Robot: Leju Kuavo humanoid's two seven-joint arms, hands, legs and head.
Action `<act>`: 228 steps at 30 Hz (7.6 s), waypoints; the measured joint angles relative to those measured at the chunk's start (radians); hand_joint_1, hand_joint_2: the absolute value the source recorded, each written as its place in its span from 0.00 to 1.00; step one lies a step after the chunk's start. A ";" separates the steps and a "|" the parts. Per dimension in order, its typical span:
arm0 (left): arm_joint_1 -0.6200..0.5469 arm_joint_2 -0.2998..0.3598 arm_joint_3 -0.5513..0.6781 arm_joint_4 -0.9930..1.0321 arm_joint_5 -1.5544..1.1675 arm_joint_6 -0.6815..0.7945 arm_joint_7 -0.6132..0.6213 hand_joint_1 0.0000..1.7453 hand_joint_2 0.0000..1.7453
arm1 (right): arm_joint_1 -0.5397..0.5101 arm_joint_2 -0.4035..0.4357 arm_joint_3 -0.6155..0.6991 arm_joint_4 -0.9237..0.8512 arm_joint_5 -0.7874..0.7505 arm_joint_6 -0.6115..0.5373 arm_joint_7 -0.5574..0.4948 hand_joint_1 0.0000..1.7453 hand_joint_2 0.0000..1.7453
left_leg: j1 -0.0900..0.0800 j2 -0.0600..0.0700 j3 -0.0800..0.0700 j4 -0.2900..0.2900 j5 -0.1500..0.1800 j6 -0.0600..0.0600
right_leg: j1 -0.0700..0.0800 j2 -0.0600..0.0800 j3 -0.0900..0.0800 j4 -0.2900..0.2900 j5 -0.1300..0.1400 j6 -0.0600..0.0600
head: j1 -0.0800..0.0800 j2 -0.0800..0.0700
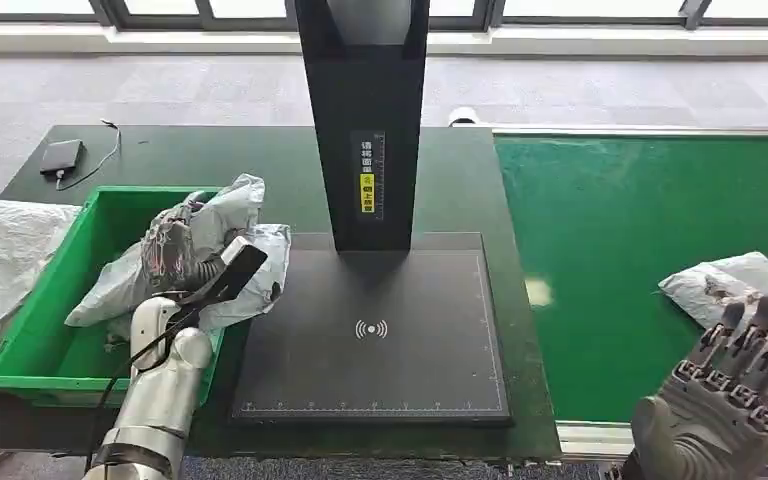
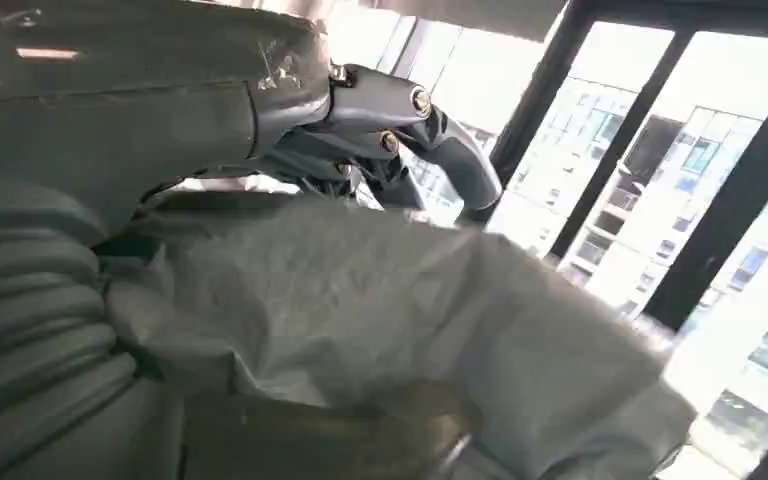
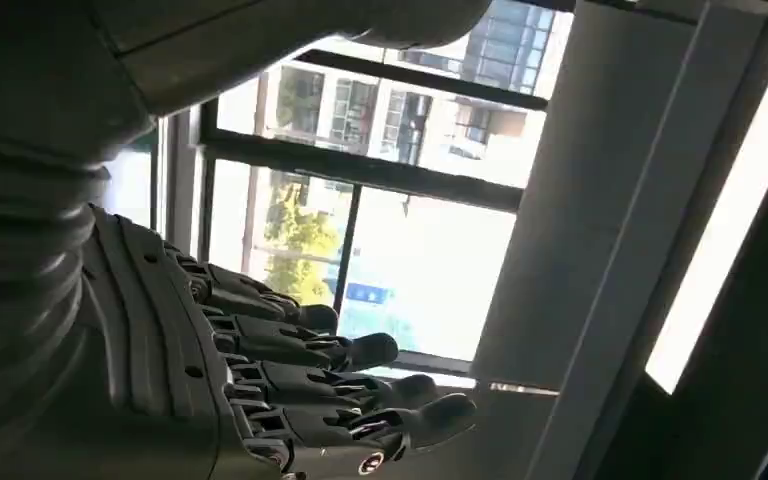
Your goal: Moved the parcel from conveyor to table for the left to box.
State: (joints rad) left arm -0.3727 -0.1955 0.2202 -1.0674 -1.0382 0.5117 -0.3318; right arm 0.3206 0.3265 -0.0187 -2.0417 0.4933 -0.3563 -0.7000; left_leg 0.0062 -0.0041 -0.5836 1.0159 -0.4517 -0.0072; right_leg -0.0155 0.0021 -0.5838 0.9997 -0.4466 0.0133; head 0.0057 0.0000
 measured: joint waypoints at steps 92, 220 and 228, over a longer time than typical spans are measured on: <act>0.712 0.020 -0.423 -0.660 1.045 -0.029 -0.369 0.00 0.00 | -1.037 -0.575 -0.376 1.661 1.081 -0.145 0.907 0.00 1.00 | -0.003 -0.002 -0.005 0.001 -0.001 0.006 | -0.003 -0.003 -0.002 0.000 0.001 0.006 | 0.000 0.000; 0.580 -0.123 -0.246 -0.551 0.845 -0.542 -0.264 0.00 0.00 | -0.447 -0.148 0.236 0.992 0.405 -0.176 0.315 0.00 1.00 | -0.001 -0.003 -0.005 0.000 -0.003 0.002 | 0.000 -0.004 -0.004 0.000 -0.004 0.002 | 0.000 0.000; 0.567 -0.123 -0.246 -0.519 0.829 -0.557 -0.256 0.00 0.00 | -0.385 -0.138 0.093 0.920 0.390 -0.121 0.309 0.00 1.00 | -0.001 -0.002 -0.005 0.000 -0.003 0.002 | -0.001 -0.002 -0.005 0.000 -0.004 0.002 | 0.000 0.000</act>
State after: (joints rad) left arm 0.1945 -0.3182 -0.0259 -1.5865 -0.2091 -0.0454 -0.5878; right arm -0.0642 0.1888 0.0740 -1.1216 0.8835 -0.4768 -0.3914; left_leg 0.0049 -0.0064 -0.5884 1.0160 -0.4549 -0.0048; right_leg -0.0165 0.0000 -0.5889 0.9999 -0.4503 0.0151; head 0.0053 0.0000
